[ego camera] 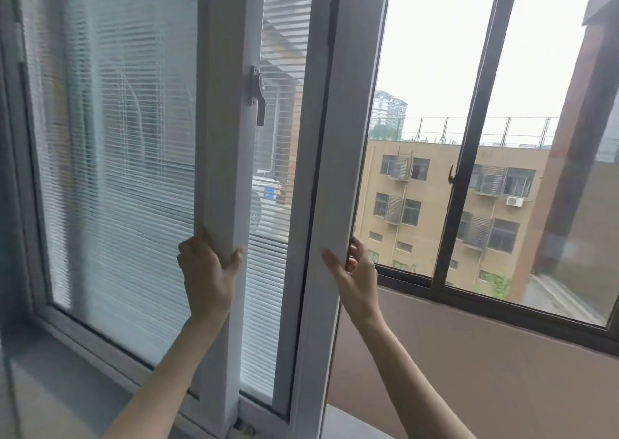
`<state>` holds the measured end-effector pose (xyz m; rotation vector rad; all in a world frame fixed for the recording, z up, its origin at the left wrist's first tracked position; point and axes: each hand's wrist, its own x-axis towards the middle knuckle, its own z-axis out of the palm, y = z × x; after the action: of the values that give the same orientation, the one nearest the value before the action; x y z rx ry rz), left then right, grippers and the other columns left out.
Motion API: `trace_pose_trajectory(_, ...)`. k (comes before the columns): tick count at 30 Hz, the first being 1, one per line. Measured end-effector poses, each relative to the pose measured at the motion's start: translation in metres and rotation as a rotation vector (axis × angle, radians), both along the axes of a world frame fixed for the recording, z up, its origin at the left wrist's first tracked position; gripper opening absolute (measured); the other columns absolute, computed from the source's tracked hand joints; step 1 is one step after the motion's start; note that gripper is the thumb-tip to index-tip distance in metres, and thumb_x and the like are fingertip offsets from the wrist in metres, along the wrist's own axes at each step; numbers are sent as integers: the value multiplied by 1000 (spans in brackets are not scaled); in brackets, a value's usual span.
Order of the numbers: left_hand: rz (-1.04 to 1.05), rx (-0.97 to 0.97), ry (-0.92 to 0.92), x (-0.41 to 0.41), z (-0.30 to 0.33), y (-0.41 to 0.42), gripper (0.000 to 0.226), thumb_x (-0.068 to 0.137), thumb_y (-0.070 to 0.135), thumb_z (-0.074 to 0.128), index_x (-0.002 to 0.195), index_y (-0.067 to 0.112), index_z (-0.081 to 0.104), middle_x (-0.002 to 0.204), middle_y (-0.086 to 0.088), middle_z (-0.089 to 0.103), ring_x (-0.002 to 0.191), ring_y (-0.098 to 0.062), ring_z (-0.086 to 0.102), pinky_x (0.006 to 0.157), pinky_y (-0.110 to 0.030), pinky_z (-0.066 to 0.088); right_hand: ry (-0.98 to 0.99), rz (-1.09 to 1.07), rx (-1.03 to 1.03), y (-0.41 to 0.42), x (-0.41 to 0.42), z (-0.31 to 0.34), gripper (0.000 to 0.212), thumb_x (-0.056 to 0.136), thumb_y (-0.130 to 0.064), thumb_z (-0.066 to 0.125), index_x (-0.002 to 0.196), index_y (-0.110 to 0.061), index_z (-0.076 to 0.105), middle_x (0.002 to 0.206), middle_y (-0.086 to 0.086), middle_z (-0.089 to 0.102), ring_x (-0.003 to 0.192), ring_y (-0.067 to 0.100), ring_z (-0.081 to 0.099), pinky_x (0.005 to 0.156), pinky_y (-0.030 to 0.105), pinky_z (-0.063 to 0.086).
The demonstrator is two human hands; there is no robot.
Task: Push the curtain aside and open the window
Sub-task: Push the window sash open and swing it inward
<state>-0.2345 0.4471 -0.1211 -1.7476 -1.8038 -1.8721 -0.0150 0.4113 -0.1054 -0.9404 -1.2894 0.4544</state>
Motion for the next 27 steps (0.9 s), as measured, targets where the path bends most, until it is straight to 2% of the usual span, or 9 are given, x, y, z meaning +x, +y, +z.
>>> trace_pose_trajectory(6,-8,-23,-41,1,4,-5,82,83,29,80,144,-9,40,129,-32,49,117,-46,49,97,-56,51,-39,-36,-19,-10,6,-1,34,91,-22,71,119,-34,55,117,-6,68,111,16,67,98,37,57)
trace_pose_trajectory(9,6,-61,-79,-1,13,-8,75,84,34,78,141,-4,46,130,-28,51,118,-42,52,99,-53,51,-254,-434,4,-17,-6,-11,67,96,-33,64,152,-15,32,147,10,41,137,26,38,118,43,34)
trace_pose_trajectory(12,0,-80,-97,-7,23,-9,60,94,47,60,130,0,54,124,-26,56,111,-41,58,95,-51,51,-507,-761,289,-27,-36,-29,73,91,-14,64,154,-12,28,154,13,29,140,27,30,122,29,11)
trace_pose_trajectory(13,-6,-94,-97,-10,26,-9,60,95,51,55,127,1,55,123,-26,57,108,-41,59,95,-51,52,-589,-739,360,-26,-49,-38,70,88,-10,63,151,-14,32,152,11,33,138,25,33,122,28,13)
trace_pose_trajectory(15,-5,-119,-91,-14,31,-8,60,95,56,49,121,2,57,119,-25,59,104,-42,61,92,-49,53,-703,-617,405,-18,-72,-55,64,85,-8,66,143,-15,41,143,8,47,128,21,44,114,34,40)
trace_pose_trajectory(17,-5,-133,-92,-16,33,-7,61,95,60,46,114,3,58,113,-24,60,96,-40,63,83,-42,49,-766,-441,309,-7,-94,-67,64,87,-18,69,144,-13,40,138,8,53,125,21,48,104,37,51)
trace_pose_trajectory(20,-7,-128,-83,-17,33,-7,62,94,62,45,112,4,58,110,-21,61,84,-29,58,76,-36,44,-779,-206,20,11,-127,-73,89,92,-41,62,159,-15,9,159,6,26,145,22,27,120,27,27)
trace_pose_trajectory(22,-7,-129,-76,-18,31,-6,60,95,60,47,114,4,58,111,-20,61,86,-28,58,79,-40,49,-744,-168,-91,24,-149,-75,104,90,-51,61,159,-14,-7,163,6,12,149,23,15,124,30,23)
trace_pose_trajectory(27,-4,-104,-98,-20,26,0,45,98,44,51,118,4,58,115,-21,61,99,-38,63,86,-44,48,-591,-340,-135,42,-190,-73,94,98,-49,47,154,-10,-18,163,12,14,147,24,20,124,30,18)
